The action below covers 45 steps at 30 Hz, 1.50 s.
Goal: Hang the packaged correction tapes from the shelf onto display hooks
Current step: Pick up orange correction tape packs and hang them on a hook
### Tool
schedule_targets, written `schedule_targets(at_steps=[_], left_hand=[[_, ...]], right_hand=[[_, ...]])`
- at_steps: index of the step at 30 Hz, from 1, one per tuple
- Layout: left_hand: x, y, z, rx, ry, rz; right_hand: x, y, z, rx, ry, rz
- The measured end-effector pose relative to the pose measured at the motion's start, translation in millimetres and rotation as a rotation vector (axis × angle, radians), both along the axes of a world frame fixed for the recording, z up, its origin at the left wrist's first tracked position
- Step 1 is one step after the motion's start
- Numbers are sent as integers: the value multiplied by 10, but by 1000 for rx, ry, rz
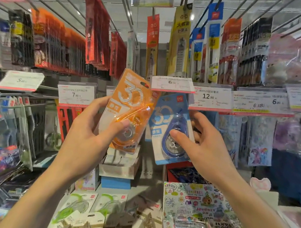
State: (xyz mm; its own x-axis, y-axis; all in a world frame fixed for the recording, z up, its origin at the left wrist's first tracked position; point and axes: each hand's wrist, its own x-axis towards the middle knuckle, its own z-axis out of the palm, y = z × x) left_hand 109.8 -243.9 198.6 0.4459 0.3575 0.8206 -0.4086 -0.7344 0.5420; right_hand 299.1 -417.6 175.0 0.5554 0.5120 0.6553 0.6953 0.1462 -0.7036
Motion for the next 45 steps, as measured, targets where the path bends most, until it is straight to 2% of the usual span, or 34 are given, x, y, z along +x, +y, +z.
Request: schedule_targets(at_steps=[9,15,23,25,27,29,32,35,40,45], left_hand=[[22,111,-32,-47,12,31],[54,179,-59,-77,34,97],[92,257,-140,-104,106,148],[95,266,-164,-113,114,150],[118,257,-191,-131,112,138],[168,219,-219,-148,106,122],[290,140,-265,-144,114,114],[413,39,-311,-132,137,97],[532,-121,-434,-118,167,104],[582,-182,-493,-21,305,90]], right_hand=[[72,136,-77,-6,-35,-76],[289,437,-61,-115,-98,-227],[469,681,-23,-367,-2,-273],[472,587,-35,-322,-16,-307],[425,453,-56,-189,-52,-320],[349,342,-70,-113,-63,-243],[176,246,-101,-160,-38,-16],[42,225,-142,-176,-31,91],[24,191,-227,-97,178,281],[107,146,-318,-41,270,342]])
